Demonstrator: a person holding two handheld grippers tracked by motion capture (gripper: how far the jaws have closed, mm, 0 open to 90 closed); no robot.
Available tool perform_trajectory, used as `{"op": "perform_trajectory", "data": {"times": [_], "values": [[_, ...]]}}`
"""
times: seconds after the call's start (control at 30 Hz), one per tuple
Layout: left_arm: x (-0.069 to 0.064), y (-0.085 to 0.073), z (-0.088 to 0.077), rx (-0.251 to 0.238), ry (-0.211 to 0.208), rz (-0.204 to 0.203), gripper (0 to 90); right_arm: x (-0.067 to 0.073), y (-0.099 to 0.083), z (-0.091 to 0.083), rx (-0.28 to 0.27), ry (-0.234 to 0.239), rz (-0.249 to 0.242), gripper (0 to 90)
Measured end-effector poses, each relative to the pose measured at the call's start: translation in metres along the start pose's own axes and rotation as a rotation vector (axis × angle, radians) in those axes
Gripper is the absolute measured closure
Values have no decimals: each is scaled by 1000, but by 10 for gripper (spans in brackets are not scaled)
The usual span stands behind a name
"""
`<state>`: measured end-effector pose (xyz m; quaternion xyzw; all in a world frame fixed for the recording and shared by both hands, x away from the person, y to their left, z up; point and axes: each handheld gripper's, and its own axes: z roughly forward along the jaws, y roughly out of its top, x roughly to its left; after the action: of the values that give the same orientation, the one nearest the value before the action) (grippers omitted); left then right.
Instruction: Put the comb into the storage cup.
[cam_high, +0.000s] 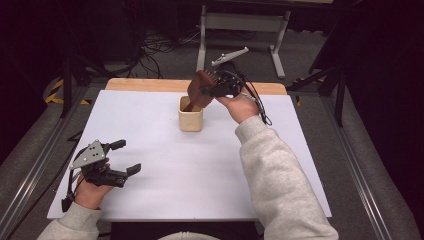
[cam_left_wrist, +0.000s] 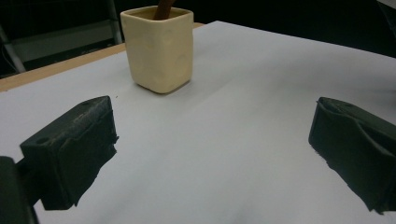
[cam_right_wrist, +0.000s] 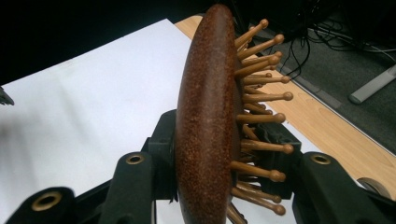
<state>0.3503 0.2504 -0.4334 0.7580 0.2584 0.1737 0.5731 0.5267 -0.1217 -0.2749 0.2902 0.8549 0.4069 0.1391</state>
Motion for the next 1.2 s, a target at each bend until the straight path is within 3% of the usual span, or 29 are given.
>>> {"op": "perform_trajectory", "data": {"times": [0.5, 0.9, 1.0, 1.1, 1.13, 1.2], "values": [[-1, 0, 1, -1, -5, 0, 19, 0, -3, 14, 46, 10, 9, 538], [-1, 0, 1, 0, -6, 1, 19, -4, -4, 13, 23, 31, 21, 446], [-1, 0, 1, 2, -8, 0, 19, -4, -7, 11, -19, 49, 35, 283], [-1, 0, 1, 2, -8, 1, 18, -3, -8, 8, -80, 53, 2, 141], [-1, 0, 1, 3, -8, 3, 19, -3, -9, 8, -97, 74, -2, 85], [-1, 0, 1, 2, -7, 2, 19, -2, -9, 8, -107, 87, -2, 65]]}}
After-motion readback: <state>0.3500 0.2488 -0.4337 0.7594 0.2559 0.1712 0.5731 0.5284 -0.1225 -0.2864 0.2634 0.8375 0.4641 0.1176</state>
